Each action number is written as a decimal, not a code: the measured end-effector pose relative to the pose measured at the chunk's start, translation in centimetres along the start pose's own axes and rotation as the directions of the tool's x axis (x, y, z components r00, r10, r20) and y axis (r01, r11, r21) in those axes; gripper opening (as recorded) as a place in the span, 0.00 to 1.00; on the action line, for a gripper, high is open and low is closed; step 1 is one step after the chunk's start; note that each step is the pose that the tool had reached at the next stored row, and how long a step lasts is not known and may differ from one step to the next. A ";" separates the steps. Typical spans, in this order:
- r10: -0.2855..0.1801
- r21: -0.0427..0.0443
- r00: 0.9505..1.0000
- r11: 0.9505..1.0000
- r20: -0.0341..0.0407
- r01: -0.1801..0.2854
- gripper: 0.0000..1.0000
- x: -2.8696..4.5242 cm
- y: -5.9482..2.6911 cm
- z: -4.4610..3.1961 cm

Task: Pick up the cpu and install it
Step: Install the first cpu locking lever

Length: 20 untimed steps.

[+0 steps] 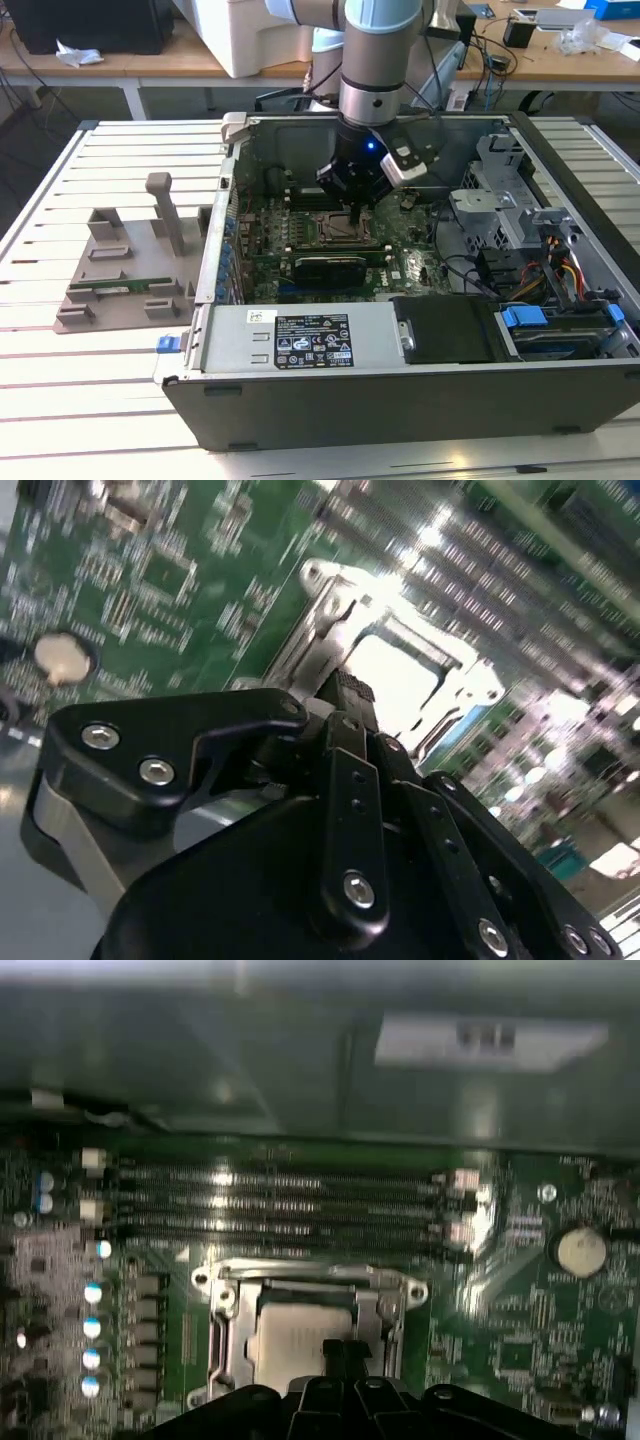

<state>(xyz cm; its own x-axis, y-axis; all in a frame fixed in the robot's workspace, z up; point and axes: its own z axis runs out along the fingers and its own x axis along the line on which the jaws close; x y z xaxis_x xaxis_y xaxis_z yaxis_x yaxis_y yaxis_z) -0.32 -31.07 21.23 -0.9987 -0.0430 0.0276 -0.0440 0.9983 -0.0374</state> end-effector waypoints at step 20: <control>0.000 0.000 1.000 1.000 0.000 0.000 0.11 0.17 -0.49 -5.76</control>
<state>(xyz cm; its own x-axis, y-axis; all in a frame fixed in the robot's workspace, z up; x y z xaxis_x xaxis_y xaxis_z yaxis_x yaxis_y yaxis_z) -0.33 -31.35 27.01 -0.9987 -0.0429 0.0277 -0.0439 0.9983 -0.0373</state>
